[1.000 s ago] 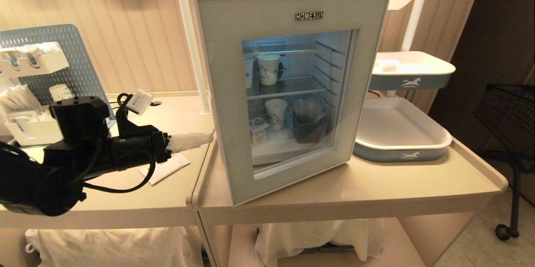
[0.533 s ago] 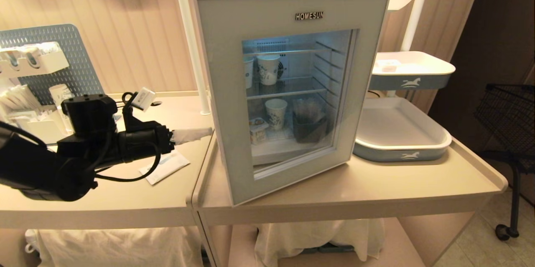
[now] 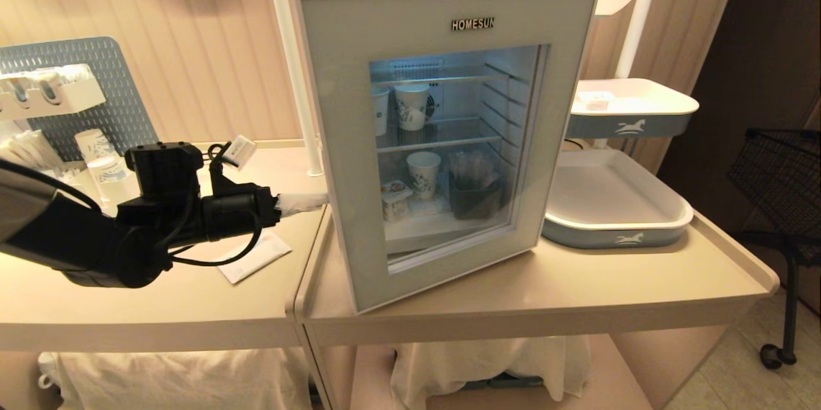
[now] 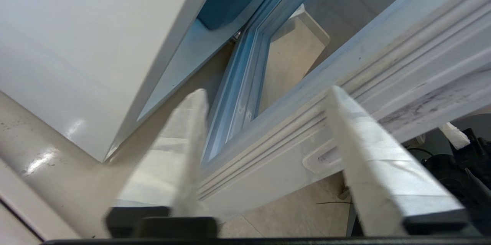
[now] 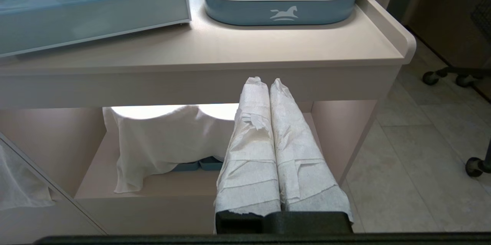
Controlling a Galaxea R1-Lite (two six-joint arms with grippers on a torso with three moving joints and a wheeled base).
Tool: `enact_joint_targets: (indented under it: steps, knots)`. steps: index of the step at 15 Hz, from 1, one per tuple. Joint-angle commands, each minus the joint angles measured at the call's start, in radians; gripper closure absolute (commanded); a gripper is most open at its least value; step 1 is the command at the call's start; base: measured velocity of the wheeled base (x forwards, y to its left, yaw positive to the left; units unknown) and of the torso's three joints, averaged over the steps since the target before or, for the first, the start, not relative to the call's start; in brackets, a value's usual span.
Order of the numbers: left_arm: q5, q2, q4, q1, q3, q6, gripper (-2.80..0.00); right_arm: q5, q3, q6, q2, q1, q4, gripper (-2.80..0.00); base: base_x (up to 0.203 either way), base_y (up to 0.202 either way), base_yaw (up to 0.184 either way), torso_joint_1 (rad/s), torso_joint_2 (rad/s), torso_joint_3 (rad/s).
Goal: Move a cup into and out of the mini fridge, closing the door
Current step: Open the freezer door
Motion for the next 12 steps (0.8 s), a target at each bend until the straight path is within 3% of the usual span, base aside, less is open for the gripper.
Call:
enact_joint_targets:
  steps: [1,5,12]
  knots:
    - [-0.004,0.018,-0.012,-0.009,-0.014,-0.004,0.0,0.001,0.0,0.0,0.002,0.0,0.0,0.0,0.0,0.0,0.0,0.0,0.0,0.0]
    - [-0.004,0.03,-0.014,-0.021,-0.026,-0.003,0.0,0.001,0.0,0.0,0.002,0.0,0.0,0.0,0.0,0.0,0.0,0.0,0.0,0.0]
    - [-0.004,-0.001,-0.014,-0.125,-0.016,-0.004,0.0,0.001,0.0,0.001,0.002,0.0,-0.001,0.0,0.0,0.0,0.0,0.0,0.0,0.0]
